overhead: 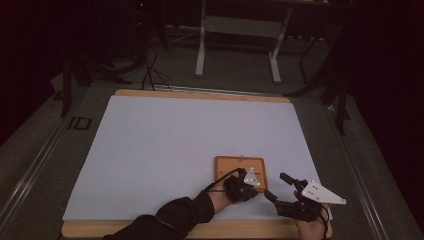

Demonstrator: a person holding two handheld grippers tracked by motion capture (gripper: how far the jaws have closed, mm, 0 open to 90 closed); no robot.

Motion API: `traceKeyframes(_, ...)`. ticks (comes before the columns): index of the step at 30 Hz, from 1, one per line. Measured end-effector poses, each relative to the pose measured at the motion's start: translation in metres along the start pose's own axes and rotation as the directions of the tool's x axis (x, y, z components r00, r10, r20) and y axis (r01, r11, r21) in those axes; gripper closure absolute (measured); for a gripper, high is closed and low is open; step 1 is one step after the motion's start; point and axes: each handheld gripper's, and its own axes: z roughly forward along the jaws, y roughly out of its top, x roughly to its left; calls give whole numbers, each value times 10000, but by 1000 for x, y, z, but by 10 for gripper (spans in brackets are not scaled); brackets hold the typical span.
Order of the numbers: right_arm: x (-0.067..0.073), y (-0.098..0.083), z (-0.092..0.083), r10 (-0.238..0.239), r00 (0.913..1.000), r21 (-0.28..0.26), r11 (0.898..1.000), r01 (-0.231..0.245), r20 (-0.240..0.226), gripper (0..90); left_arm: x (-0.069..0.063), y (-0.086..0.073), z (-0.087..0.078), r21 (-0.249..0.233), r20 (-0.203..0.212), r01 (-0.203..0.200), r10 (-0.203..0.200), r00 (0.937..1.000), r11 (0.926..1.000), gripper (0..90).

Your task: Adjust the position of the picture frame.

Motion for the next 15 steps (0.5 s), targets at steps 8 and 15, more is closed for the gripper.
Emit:
traceKeyframes(8,1,0,-1,-106,9999,-12,9999,106,37,174,5,-4,-2,-477,661,307,-275,9974,9984,900)
traceKeyframes(15,-3,1,-5,78,9997,-235,9997,-72,246,186,1,-6,-17,-938,491,425,-380,9981,9947,843)
